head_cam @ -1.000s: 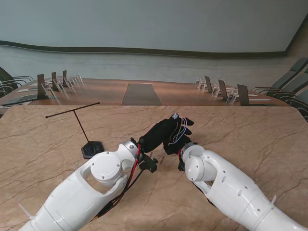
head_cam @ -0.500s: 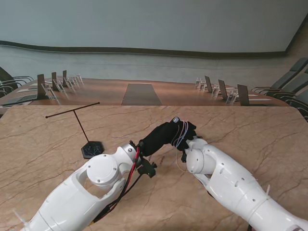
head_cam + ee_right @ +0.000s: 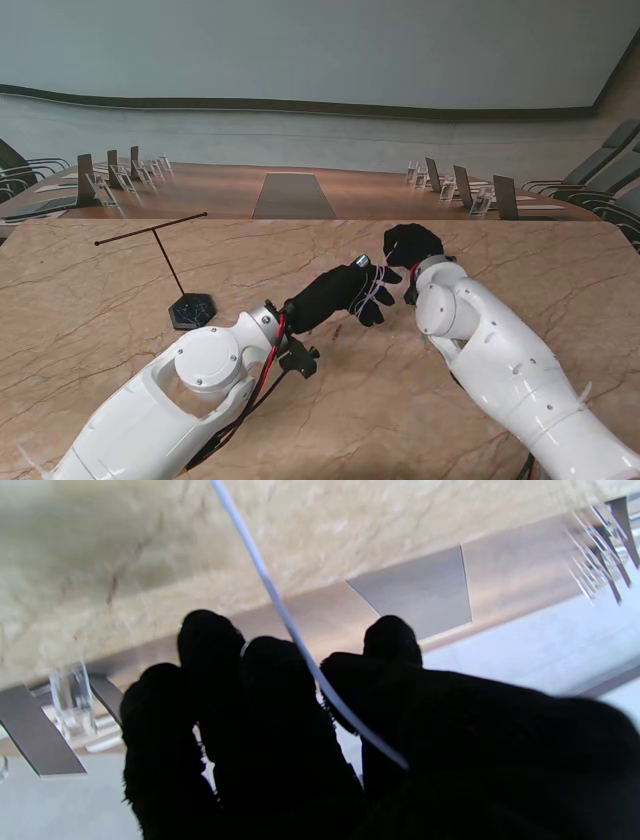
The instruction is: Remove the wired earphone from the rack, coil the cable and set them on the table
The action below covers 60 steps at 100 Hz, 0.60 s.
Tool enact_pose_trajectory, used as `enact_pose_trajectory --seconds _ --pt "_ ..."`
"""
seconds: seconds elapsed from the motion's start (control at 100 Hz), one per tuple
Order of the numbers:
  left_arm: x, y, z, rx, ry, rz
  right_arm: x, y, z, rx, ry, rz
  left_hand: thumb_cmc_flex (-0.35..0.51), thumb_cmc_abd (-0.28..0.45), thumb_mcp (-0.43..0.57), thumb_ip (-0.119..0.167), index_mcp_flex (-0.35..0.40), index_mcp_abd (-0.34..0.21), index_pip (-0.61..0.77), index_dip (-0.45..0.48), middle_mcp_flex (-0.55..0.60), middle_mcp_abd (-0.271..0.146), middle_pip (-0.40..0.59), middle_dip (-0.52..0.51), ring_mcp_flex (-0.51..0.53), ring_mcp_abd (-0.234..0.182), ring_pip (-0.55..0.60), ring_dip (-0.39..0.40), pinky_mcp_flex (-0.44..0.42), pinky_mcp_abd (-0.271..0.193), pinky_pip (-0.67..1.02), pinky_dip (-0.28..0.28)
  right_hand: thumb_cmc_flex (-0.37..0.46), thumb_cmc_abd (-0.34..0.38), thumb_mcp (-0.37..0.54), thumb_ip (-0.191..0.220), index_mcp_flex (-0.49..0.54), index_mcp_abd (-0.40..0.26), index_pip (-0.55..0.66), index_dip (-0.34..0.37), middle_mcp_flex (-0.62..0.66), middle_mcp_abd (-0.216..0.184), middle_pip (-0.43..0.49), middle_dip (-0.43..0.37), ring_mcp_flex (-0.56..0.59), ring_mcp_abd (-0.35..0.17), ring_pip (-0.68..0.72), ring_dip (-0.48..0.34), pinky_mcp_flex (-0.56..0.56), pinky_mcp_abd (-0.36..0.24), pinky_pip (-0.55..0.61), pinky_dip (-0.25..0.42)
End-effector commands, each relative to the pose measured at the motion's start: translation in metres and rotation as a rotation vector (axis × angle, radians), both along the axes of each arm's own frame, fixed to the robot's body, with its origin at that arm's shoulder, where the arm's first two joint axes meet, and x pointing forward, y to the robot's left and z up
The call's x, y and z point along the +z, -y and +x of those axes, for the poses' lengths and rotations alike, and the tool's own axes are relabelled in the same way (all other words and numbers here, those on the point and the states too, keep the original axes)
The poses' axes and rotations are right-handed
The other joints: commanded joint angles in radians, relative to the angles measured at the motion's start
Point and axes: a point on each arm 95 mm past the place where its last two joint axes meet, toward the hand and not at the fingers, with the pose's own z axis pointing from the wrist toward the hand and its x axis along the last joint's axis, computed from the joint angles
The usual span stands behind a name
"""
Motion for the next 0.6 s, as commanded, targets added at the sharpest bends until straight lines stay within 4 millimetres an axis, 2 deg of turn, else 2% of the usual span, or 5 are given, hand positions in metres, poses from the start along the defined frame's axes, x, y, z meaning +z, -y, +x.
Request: enact_pose_trajectory --seconds 0.0,0.35,0.48,0.59 --pt "-0.008 0.0 -0.001 0.003 -0.02 0.017 0.023 -0.001 -0.001 0.032 0.062 0.006 -0.004 0.015 -0.015 0.008 -0.01 -0.059 0.007 0.011 0.02 -0.005 0.016 0.01 -0.013 0.047 -0.005 0.005 0.012 0.117 0.039 0.016 -0.029 -0.024 0.026 -0.052 0.02 0.013 0.101 0.001 0.013 0.15 0.031 0.008 0.061 0.014 0.064 0.013 0.02 -0.076 0.084 0.016" --pt "-0.022 -0.001 0.004 0.029 -0.035 0.068 0.085 -0.005 -0.028 0.209 0.211 -0.017 -0.002 0.015 -0.016 0.009 0.038 -0.053 0.043 0.027 0.054 -0.004 0.031 0.027 -0.043 0.044 -0.011 -0.012 -0.026 0.116 0.038 0.023 -0.042 -0.039 0.036 -0.058 0.024 0.004 0.096 -0.01 0.02 0.141 0.029 0.008 0.067 0.007 0.062 0.011 0.021 -0.09 0.087 0.014" --pt "-0.025 -0.001 0.007 0.035 -0.037 0.081 0.097 -0.009 -0.042 0.269 0.229 -0.033 -0.005 0.014 -0.017 0.009 0.035 -0.053 0.041 0.028 0.049 -0.007 0.027 0.032 -0.058 0.041 -0.015 -0.015 -0.044 0.107 0.033 0.023 -0.046 -0.049 0.045 -0.054 0.029 0.004 0.094 -0.012 0.032 0.134 0.026 0.008 0.078 0.005 0.058 0.009 0.031 -0.091 0.092 0.015" --pt "-0.026 0.001 0.011 0.056 -0.038 0.085 0.102 -0.013 -0.054 0.311 0.207 -0.041 -0.004 0.007 -0.015 0.009 -0.02 -0.073 0.013 0.017 0.017 -0.013 0.005 0.029 -0.098 0.022 -0.045 -0.027 -0.084 0.084 0.003 0.013 -0.051 -0.08 0.072 -0.05 0.052 0.01 0.087 -0.01 0.064 0.135 0.029 0.02 0.121 0.017 0.065 0.012 0.073 -0.064 0.114 0.021"
